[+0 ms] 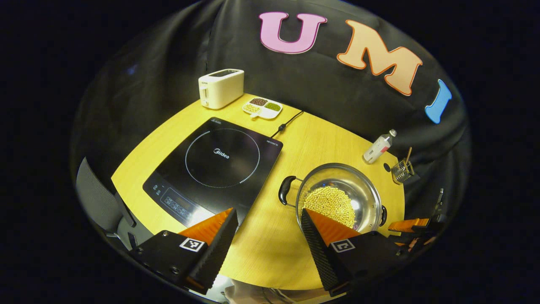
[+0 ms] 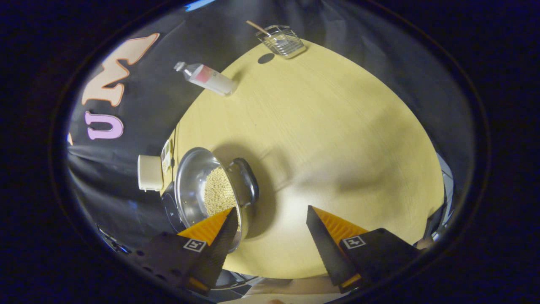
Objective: First push the handle of the pot to place it horizontally, then grasp the pot with both hands and set it on the induction cooktop.
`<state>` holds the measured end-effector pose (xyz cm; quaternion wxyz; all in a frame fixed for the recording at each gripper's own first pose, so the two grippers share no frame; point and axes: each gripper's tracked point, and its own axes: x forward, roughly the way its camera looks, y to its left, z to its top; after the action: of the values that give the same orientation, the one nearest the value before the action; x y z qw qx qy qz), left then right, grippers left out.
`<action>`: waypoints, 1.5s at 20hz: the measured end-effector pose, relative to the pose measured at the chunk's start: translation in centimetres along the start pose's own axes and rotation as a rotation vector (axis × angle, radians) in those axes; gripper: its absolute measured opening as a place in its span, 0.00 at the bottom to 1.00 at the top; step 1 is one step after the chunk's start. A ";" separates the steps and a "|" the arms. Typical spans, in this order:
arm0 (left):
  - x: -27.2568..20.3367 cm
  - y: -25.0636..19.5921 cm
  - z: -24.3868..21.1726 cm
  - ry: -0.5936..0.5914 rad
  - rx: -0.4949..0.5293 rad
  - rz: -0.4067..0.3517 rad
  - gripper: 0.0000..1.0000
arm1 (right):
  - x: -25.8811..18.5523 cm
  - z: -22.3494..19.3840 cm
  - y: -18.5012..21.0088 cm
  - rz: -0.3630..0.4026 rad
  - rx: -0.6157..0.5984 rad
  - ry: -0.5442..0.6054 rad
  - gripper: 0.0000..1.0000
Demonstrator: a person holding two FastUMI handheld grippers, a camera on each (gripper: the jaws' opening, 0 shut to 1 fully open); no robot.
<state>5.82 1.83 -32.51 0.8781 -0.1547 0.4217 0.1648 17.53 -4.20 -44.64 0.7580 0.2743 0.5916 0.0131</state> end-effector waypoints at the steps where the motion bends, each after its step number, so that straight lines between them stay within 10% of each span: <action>1: 0.4 -0.2 0.2 0.009 -0.008 -0.011 0.93 | 0.0 0.5 0.5 0.007 -0.009 0.003 0.92; 21: 10.5 -3.5 -0.8 0.349 0.188 -0.135 0.94 | 6.0 0.9 4.2 0.041 -0.145 0.206 1.00; 30: 14.3 -4.1 -2.7 0.476 0.211 -0.133 0.93 | 7.9 -0.4 4.6 0.048 -0.144 0.294 0.88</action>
<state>14.12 -0.70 -44.96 0.7745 -0.1242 0.6199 0.0209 21.00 2.60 -49.76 0.6805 0.2286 0.6869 0.1134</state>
